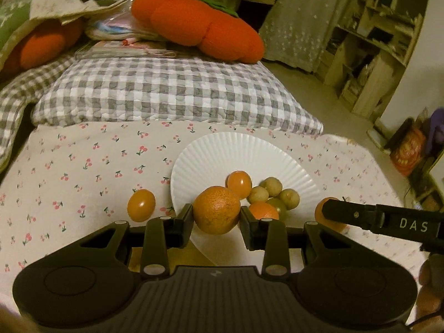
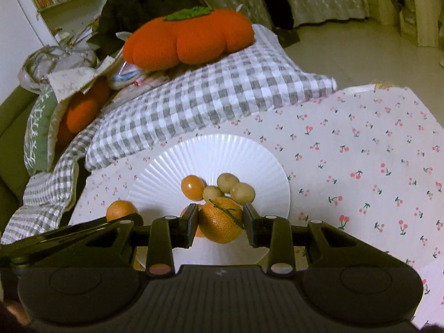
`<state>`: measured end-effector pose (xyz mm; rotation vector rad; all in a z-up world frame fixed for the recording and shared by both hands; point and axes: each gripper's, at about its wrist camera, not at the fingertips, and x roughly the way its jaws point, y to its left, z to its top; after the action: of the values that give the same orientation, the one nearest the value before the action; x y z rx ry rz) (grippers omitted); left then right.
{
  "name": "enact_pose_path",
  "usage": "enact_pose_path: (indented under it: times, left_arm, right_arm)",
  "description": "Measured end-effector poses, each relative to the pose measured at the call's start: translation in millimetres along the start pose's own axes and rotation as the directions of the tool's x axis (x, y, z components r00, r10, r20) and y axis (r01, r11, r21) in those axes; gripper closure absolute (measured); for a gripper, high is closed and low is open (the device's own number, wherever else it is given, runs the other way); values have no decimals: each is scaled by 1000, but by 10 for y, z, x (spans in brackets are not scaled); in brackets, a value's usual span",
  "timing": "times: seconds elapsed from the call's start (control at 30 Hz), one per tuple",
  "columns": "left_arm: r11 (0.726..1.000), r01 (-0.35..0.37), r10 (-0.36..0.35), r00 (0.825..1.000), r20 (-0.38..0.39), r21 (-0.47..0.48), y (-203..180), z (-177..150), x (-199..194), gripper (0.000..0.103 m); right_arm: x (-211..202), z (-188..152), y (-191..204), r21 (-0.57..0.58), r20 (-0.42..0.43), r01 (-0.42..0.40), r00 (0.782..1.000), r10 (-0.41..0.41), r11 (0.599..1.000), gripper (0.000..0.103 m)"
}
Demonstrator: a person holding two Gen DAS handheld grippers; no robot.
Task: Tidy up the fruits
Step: 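Carry both oranges over the white plate and open both grippers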
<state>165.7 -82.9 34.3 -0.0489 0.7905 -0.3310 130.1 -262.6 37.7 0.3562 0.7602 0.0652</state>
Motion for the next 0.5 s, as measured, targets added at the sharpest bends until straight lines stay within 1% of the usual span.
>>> enact_pose_path:
  times: [0.13, 0.3, 0.5]
  left_arm:
    - [999, -16, 16, 1000, 1, 43, -66, -21, 72, 78]
    - [997, -27, 28, 999, -15, 66, -101, -71, 151, 77]
    - [996, -19, 20, 1000, -14, 90, -113, -80, 148, 77]
  right_arm:
    - [71, -44, 33, -18, -30, 3, 1000, -4, 1000, 71]
    - [132, -84, 47, -42, -46, 35, 998, -37, 999, 70]
    - [142, -103, 65, -54, -51, 39, 998, -42, 998, 70]
